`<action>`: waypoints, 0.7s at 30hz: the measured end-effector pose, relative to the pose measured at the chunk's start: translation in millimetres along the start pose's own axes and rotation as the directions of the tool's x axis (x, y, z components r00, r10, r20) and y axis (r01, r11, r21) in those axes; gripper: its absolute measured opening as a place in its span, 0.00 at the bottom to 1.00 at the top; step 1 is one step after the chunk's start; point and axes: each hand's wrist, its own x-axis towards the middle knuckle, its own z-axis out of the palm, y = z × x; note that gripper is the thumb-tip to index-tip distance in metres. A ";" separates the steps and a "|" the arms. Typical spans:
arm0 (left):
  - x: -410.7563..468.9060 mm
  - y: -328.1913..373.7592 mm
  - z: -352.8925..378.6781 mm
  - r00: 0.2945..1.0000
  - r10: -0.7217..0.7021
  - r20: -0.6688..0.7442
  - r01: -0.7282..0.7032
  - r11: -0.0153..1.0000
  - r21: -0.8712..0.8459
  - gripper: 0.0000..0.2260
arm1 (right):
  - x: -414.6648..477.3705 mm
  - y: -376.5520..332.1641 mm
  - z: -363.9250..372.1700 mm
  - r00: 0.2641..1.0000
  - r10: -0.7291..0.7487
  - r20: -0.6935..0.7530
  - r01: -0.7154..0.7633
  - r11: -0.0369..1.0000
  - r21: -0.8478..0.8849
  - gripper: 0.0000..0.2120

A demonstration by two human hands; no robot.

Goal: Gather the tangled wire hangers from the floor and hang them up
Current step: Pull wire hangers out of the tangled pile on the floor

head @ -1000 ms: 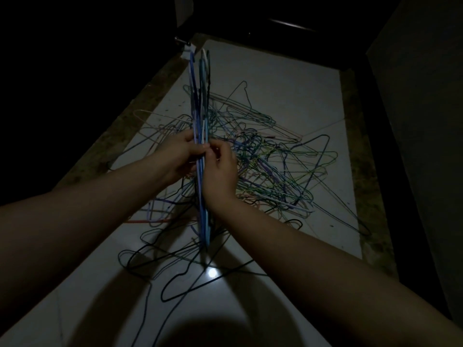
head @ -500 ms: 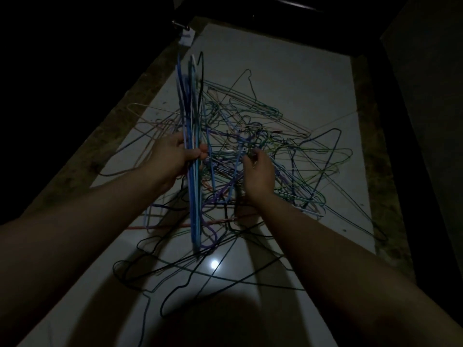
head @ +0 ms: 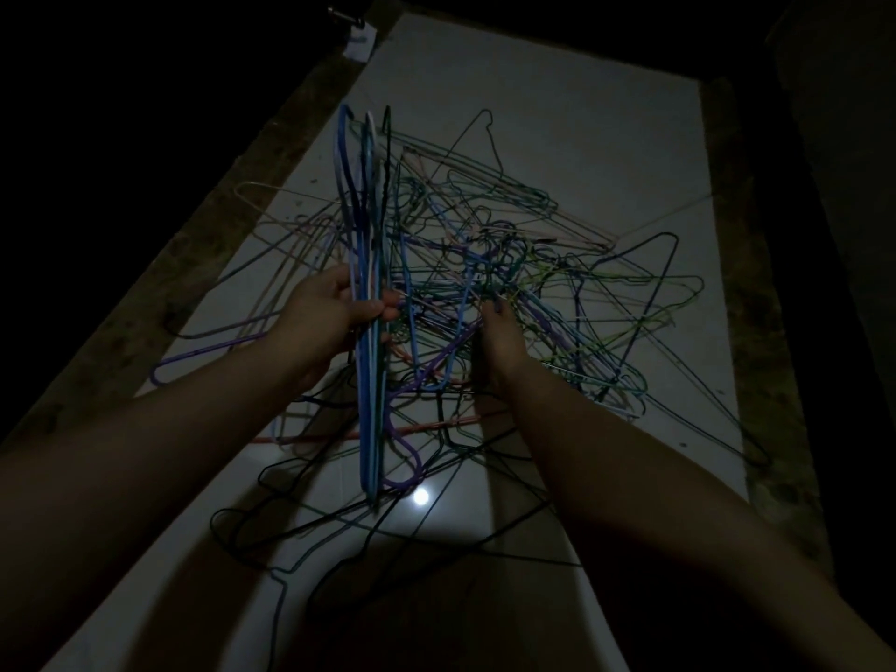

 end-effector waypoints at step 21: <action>-21.4 22.9 -5.5 0.995 0.100 -0.012 -0.099 0.995 0.021 0.13 | -38.8 -42.0 -20.5 0.921 0.033 -0.387 0.195 0.821 0.536 0.08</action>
